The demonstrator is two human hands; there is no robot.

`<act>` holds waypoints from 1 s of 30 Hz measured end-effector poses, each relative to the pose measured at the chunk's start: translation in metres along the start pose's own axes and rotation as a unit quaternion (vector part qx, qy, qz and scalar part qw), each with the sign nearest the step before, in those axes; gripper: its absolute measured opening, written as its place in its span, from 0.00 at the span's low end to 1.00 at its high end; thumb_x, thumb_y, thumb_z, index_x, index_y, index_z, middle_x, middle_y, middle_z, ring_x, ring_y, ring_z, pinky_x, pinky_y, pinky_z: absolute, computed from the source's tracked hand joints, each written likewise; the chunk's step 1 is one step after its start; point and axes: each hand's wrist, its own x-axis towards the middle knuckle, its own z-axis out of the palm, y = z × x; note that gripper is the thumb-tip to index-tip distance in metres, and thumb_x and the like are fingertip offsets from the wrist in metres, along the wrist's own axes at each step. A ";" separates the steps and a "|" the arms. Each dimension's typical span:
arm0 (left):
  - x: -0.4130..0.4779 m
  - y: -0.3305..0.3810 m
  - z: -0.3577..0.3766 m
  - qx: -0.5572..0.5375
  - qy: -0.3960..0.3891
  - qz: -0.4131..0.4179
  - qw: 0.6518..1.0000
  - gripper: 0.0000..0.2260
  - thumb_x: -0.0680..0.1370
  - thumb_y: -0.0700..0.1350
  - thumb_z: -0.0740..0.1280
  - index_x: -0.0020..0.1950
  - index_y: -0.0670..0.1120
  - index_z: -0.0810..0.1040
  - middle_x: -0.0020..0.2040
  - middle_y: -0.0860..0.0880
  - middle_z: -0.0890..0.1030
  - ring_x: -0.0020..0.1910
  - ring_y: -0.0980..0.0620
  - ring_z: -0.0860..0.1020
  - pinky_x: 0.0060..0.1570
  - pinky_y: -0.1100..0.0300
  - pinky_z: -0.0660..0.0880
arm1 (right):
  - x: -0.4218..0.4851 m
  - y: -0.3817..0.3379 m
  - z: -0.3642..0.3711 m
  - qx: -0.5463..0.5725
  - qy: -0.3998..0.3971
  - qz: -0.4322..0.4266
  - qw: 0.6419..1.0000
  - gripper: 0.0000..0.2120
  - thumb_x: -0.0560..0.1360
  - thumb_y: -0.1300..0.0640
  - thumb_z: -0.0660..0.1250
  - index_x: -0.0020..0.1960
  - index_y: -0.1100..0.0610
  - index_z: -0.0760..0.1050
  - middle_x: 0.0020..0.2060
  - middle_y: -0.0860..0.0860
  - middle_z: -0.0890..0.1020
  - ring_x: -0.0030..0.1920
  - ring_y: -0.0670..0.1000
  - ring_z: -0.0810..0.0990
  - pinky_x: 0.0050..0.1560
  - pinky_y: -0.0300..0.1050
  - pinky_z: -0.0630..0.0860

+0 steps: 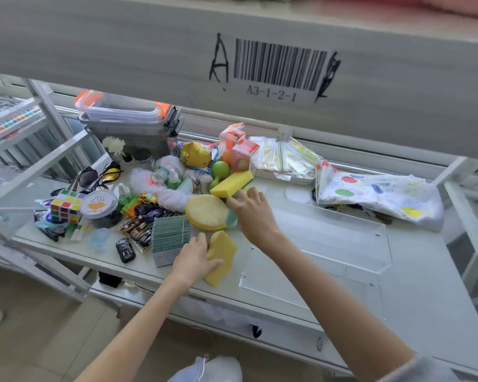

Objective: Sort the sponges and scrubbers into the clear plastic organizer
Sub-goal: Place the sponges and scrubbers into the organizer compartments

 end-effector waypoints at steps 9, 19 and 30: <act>-0.017 0.025 -0.028 -0.042 0.034 0.078 0.996 0.15 0.70 0.43 0.70 0.53 0.43 0.69 0.50 0.44 0.76 0.52 0.42 0.74 0.52 0.46 0.74 | -0.106 0.060 -0.047 0.153 -0.017 0.050 0.987 0.15 0.69 0.67 0.70 0.54 0.55 0.75 0.58 0.52 0.78 0.56 0.58 0.73 0.40 0.47 0.76; -0.025 0.092 0.004 -0.224 -0.084 0.162 0.957 0.20 0.74 0.40 0.70 0.61 0.48 0.65 0.47 0.52 0.74 0.47 0.52 0.75 0.34 0.72 0.72 | -0.160 0.076 -0.011 0.141 -0.092 0.115 0.979 0.13 0.71 0.67 0.69 0.53 0.56 0.75 0.60 0.54 0.72 0.58 0.57 0.72 0.40 0.49 0.80; 0.000 0.085 0.002 -0.183 -0.056 0.140 0.972 0.18 0.70 0.34 0.72 0.53 0.45 0.68 0.44 0.43 0.76 0.43 0.46 0.76 0.44 0.56 0.77 | -0.157 0.075 0.026 0.133 -0.126 0.097 0.978 0.16 0.68 0.72 0.68 0.51 0.59 0.70 0.52 0.57 0.71 0.49 0.58 0.73 0.38 0.53 0.80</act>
